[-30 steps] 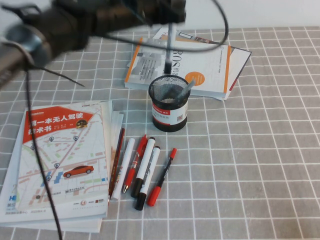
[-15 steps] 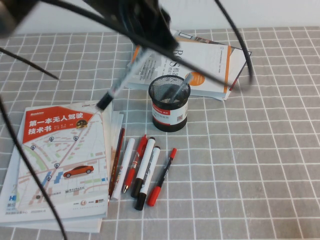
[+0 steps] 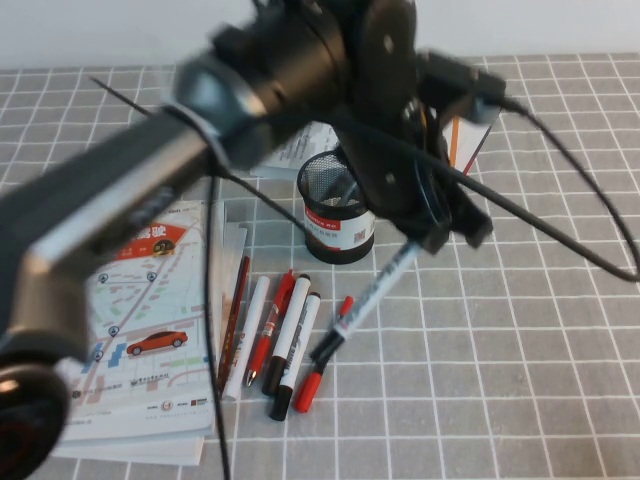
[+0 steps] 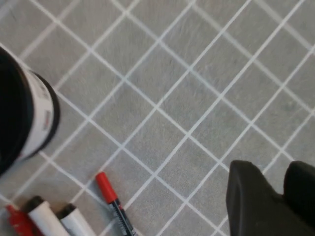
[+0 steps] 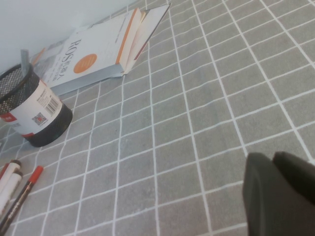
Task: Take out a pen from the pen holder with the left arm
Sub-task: 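Take a marker out of the pen holder and lay it on the table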
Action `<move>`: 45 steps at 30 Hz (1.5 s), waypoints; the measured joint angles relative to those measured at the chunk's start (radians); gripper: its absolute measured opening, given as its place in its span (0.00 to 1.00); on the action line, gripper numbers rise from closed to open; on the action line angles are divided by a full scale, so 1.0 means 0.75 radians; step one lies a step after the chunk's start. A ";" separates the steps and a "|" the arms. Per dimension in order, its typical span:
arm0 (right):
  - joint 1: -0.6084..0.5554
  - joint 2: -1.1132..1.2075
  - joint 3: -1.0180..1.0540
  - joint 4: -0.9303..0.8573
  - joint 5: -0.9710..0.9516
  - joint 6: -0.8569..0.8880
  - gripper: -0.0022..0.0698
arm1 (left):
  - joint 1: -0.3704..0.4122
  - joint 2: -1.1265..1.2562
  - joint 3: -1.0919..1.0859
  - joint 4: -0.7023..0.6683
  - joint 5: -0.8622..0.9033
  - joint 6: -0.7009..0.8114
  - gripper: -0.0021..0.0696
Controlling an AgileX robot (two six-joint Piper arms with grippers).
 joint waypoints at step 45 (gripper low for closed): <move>0.000 0.000 0.000 0.025 0.000 0.000 0.01 | 0.167 0.382 -0.002 0.012 -0.114 -0.781 0.18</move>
